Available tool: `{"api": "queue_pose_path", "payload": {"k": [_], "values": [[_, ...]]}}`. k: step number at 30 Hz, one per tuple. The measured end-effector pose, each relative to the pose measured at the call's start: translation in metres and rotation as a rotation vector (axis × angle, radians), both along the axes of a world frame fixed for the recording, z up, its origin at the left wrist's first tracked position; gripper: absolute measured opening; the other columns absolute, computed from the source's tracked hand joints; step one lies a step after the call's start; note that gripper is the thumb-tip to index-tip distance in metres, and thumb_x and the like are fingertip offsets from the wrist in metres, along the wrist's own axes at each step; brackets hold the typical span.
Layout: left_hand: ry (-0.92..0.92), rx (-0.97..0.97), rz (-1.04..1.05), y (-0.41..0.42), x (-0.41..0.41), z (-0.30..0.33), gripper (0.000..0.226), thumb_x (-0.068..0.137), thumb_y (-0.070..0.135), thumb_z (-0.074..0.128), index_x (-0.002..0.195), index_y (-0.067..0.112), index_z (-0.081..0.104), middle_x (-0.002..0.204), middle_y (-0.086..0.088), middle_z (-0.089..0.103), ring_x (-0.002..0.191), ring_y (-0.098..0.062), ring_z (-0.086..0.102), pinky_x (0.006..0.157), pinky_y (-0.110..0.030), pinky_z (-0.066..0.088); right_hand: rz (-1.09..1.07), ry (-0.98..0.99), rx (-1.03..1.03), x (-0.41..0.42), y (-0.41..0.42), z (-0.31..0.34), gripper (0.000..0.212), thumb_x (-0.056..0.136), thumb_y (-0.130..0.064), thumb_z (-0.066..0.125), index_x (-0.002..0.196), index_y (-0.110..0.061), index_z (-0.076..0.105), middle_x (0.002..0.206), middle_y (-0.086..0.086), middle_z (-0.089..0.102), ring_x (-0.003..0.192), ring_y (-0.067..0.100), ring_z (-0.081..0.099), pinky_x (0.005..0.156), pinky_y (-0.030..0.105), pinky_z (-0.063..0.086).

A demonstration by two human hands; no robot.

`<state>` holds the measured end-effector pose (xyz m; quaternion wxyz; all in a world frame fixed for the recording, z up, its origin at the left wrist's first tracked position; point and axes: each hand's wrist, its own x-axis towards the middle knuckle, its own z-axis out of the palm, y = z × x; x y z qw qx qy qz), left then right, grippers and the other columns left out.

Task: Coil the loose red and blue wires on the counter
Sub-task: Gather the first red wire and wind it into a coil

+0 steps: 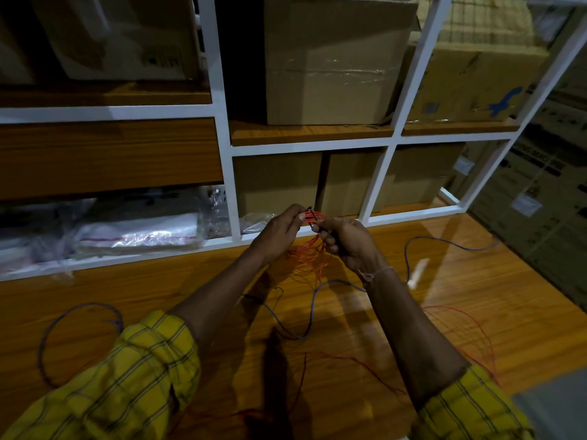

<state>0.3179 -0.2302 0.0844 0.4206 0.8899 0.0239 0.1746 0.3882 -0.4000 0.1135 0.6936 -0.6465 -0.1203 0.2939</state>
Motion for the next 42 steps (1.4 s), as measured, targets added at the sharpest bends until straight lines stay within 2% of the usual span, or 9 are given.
{"api": "queue_pose_path", "payload": {"k": [8, 18, 21, 29, 42], "values": [[0.004, 0.001, -0.003, 0.0025, 0.0011, -0.0028, 0.021, 0.112, 0.034, 0.037, 0.12, 0.025, 0.054, 0.078, 0.007, 0.053, 0.07, -0.012, 0.051, 0.063, -0.031, 0.04, 0.009, -0.008, 0.018, -0.0002, 0.0025, -0.0004, 0.018, 0.099, -0.007, 0.057, 0.09, 0.001, 0.069, 0.063, 0.002, 0.05, 0.051, 0.01, 0.038, 0.044, 0.022, 0.027], [0.011, -0.071, -0.002, 0.0016, 0.0001, 0.0006, 0.018, 0.112, 0.032, 0.037, 0.114, 0.027, 0.054, 0.081, 0.013, 0.054, 0.071, -0.005, 0.05, 0.065, -0.029, 0.04, 0.017, -0.02, 0.012, -0.0018, 0.0012, -0.0029, 0.018, 0.099, -0.01, 0.059, 0.092, 0.001, 0.071, 0.061, 0.0, 0.054, 0.052, 0.009, 0.04, 0.045, 0.022, 0.03], [0.009, -0.069, 0.0, 0.0021, 0.0009, 0.0, 0.022, 0.112, 0.032, 0.037, 0.117, 0.023, 0.056, 0.081, 0.011, 0.054, 0.071, -0.007, 0.05, 0.064, -0.029, 0.04, 0.02, -0.024, 0.013, -0.0016, 0.0017, -0.0015, 0.018, 0.1, -0.011, 0.058, 0.094, 0.001, 0.07, 0.063, 0.0, 0.053, 0.053, 0.009, 0.039, 0.045, 0.022, 0.03], [0.019, -0.057, -0.013, 0.0061, 0.002, -0.0017, 0.016, 0.111, 0.036, 0.037, 0.109, 0.037, 0.052, 0.079, 0.001, 0.052, 0.07, -0.013, 0.048, 0.065, -0.032, 0.039, 0.023, -0.044, 0.016, 0.0003, 0.0052, -0.0023, 0.019, 0.1, -0.01, 0.057, 0.088, -0.002, 0.07, 0.062, -0.001, 0.054, 0.053, 0.009, 0.037, 0.043, 0.02, 0.029], [0.017, -0.063, 0.002, 0.0062, 0.0039, -0.0048, 0.02, 0.111, 0.034, 0.037, 0.112, 0.026, 0.055, 0.077, 0.003, 0.053, 0.069, -0.014, 0.049, 0.064, -0.032, 0.039, 0.018, -0.039, 0.023, 0.0009, 0.0033, -0.0065, 0.018, 0.099, -0.01, 0.059, 0.094, 0.001, 0.071, 0.062, -0.001, 0.057, 0.054, 0.01, 0.039, 0.045, 0.021, 0.031]]}}
